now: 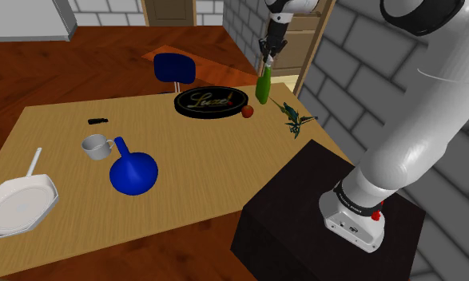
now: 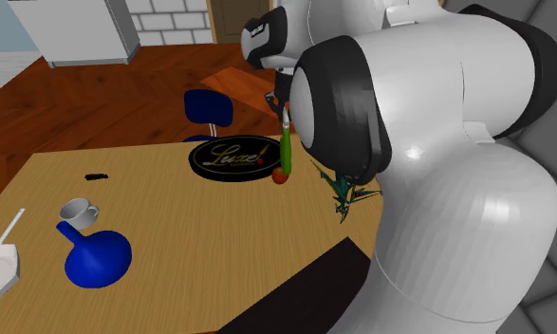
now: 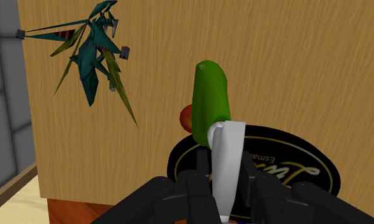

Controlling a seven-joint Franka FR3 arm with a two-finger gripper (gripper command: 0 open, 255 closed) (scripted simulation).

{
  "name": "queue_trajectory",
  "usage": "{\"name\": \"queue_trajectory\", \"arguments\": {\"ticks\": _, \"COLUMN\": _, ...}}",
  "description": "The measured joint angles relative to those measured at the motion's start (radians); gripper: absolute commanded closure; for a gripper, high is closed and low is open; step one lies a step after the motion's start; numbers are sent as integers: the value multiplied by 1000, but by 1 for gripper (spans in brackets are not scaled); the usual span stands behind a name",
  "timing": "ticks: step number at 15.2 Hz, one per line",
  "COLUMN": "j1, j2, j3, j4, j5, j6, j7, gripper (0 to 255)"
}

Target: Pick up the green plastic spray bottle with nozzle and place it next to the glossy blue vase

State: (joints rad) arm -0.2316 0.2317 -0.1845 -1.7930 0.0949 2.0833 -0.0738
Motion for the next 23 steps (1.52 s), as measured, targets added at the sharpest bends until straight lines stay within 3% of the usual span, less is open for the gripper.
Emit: {"name": "queue_trajectory", "arguments": {"ticks": 23, "j1": -3, "j2": -35, "j3": -5, "j4": 263, "j5": -15, "j6": -296, "j7": 20, "gripper": 255}}
